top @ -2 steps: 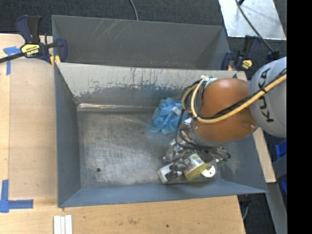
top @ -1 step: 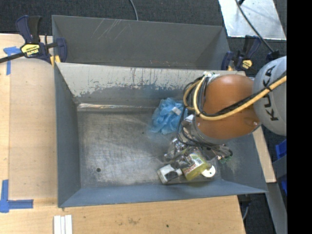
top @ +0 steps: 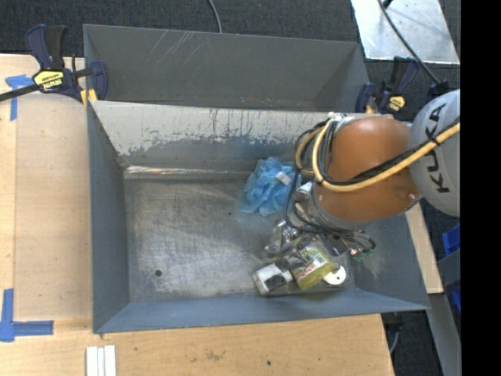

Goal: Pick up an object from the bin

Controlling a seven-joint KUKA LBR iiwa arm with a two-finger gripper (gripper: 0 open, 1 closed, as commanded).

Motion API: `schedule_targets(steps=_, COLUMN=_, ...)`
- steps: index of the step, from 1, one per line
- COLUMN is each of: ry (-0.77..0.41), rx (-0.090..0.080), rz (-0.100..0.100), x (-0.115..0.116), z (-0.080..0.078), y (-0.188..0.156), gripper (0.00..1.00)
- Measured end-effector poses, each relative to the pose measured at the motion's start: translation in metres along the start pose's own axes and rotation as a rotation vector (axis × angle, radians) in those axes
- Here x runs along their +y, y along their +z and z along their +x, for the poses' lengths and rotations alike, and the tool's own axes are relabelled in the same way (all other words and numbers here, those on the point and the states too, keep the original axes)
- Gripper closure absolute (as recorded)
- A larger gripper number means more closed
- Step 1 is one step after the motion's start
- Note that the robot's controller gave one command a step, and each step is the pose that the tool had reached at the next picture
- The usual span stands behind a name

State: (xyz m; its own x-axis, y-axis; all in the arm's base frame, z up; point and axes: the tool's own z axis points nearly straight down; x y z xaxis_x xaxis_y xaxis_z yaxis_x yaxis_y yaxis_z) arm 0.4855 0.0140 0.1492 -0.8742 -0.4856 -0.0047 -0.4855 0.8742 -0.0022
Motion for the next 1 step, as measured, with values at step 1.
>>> schedule_targets(steps=1, ry=0.000, rx=0.001, rz=-0.001, x=0.0001, z=0.0002, y=-0.0056, gripper=1.00)
